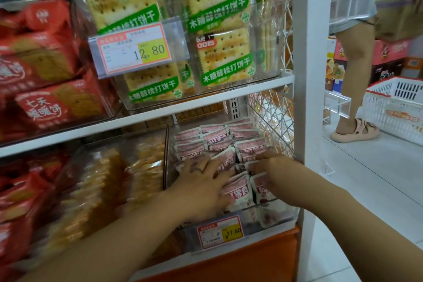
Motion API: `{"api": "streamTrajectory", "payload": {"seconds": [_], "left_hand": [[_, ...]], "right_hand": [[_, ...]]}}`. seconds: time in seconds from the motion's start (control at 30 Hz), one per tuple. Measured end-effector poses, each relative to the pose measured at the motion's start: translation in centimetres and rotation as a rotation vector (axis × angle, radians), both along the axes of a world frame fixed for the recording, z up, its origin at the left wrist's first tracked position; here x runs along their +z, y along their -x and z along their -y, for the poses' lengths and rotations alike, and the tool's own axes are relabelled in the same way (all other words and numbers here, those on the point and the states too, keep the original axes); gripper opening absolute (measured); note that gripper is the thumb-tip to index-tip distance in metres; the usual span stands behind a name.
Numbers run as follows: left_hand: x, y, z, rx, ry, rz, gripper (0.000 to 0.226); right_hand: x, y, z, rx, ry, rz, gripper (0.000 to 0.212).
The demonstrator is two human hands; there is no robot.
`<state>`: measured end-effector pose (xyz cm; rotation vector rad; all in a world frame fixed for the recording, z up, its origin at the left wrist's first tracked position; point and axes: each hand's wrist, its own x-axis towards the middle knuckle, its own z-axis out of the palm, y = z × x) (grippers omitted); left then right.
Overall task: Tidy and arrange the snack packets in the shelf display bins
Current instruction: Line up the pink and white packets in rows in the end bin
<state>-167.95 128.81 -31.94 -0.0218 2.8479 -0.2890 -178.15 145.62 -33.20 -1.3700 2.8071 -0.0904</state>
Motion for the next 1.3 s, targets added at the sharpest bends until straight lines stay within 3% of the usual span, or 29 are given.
{"api": "streamTrajectory", "payload": {"seconds": [0.3,0.47,0.67,0.8,0.97,1.2,1.3], "left_hand": [[-0.5,1.5,1.1,-0.037,0.179,-0.131,0.078],[-0.3,3.3,2.2,-0.022,0.194,-0.134,0.091],[-0.5,3.1,2.4,-0.103,0.201,-0.141,0.098],[-0.6,1.8,2.1,-0.141,0.144,-0.181,0.094],[-0.3,0.3,0.9,-0.157,0.094,-0.251,0.083],[1.3,-1.4,2.0,-0.092,0.14,-0.293,0.07],[1.9,-2.1,1.9,-0.048,0.14,-0.251,0.055]], "right_hand": [[-0.2,-0.8,0.3,-0.082,0.171,0.051,0.047],[0.6,0.5,1.4,-0.039,0.142,0.135,0.064],[0.2,0.7,0.7,0.066,0.081,0.05,0.068],[-0.4,-0.1,-0.2,0.086,0.114,-0.017,0.066],[0.0,-1.3,-0.6,0.103,0.295,0.033,0.065],[-0.1,-1.1,1.2,0.176,0.275,0.034,0.045],[-0.1,-0.9,1.5,0.222,0.27,0.129,0.034]]}}
